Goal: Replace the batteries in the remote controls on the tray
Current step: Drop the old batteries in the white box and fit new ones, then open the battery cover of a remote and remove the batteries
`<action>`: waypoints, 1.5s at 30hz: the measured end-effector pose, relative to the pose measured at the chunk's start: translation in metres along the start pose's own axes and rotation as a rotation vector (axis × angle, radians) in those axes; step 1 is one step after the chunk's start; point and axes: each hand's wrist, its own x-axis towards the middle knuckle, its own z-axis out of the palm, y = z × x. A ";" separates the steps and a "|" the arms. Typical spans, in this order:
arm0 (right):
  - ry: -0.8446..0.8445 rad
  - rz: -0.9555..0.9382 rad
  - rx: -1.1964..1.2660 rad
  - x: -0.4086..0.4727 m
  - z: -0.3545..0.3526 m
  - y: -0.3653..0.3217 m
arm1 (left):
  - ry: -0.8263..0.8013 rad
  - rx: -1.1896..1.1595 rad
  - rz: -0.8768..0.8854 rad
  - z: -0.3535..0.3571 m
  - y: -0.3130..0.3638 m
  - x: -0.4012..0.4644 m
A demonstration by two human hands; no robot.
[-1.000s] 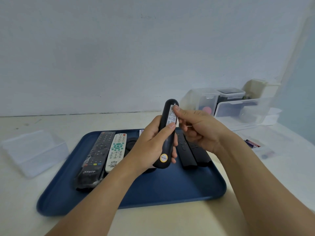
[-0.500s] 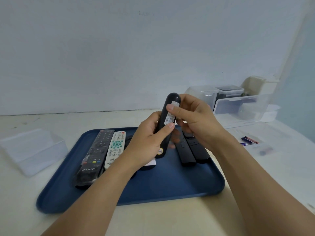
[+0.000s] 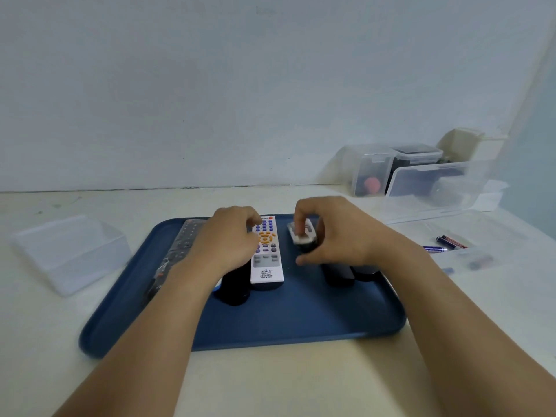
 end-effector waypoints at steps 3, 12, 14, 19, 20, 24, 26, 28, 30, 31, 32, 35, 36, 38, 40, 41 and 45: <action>-0.189 0.074 -0.022 -0.002 0.004 0.002 | -0.049 -0.001 0.012 0.003 -0.004 0.000; 0.015 0.122 -0.127 -0.002 0.028 -0.046 | -0.028 0.099 0.055 -0.006 -0.014 0.002; -0.021 0.134 -0.366 -0.001 0.048 -0.061 | -0.023 0.310 0.038 -0.010 -0.021 0.003; -0.018 0.233 -0.429 0.006 0.061 -0.066 | -0.141 0.282 -0.015 -0.004 -0.035 0.003; -0.030 0.256 -0.378 0.007 0.062 -0.067 | -0.160 0.266 -0.020 -0.002 -0.035 0.003; -0.081 0.342 -0.056 0.010 0.053 -0.068 | -0.211 0.316 -0.062 -0.001 -0.034 0.003; -0.036 0.475 0.275 0.013 0.035 -0.060 | -0.224 0.322 -0.072 -0.002 -0.035 0.003; -0.045 0.569 0.722 0.016 0.016 -0.045 | -0.132 0.250 -0.047 -0.002 -0.034 0.003; -0.147 0.530 1.160 0.017 0.002 -0.027 | 0.122 0.005 -0.028 -0.006 -0.029 0.002; -0.212 0.512 1.295 0.016 -0.004 -0.021 | 0.264 -0.181 -0.019 -0.011 -0.022 0.001; -0.276 0.507 1.367 0.014 -0.007 -0.017 | 0.362 -0.373 0.002 -0.016 -0.018 -0.001; -0.339 0.560 1.357 0.009 -0.014 -0.003 | 0.220 -0.735 0.099 -0.029 -0.006 -0.004; -0.329 0.588 1.335 0.008 -0.017 -0.001 | 0.102 -0.759 0.116 -0.031 -0.004 -0.006; -0.241 0.657 1.311 0.007 -0.023 0.002 | -0.033 -0.778 0.112 -0.030 0.002 -0.009; -0.068 0.705 1.282 0.008 -0.023 0.003 | -0.111 -0.778 0.084 -0.028 0.007 -0.011; 0.031 0.701 1.250 0.010 -0.021 0.004 | -0.177 -0.786 0.060 -0.028 0.010 -0.012; 0.387 0.476 0.995 0.019 -0.006 0.003 | -0.465 -0.921 -0.029 -0.030 0.020 -0.020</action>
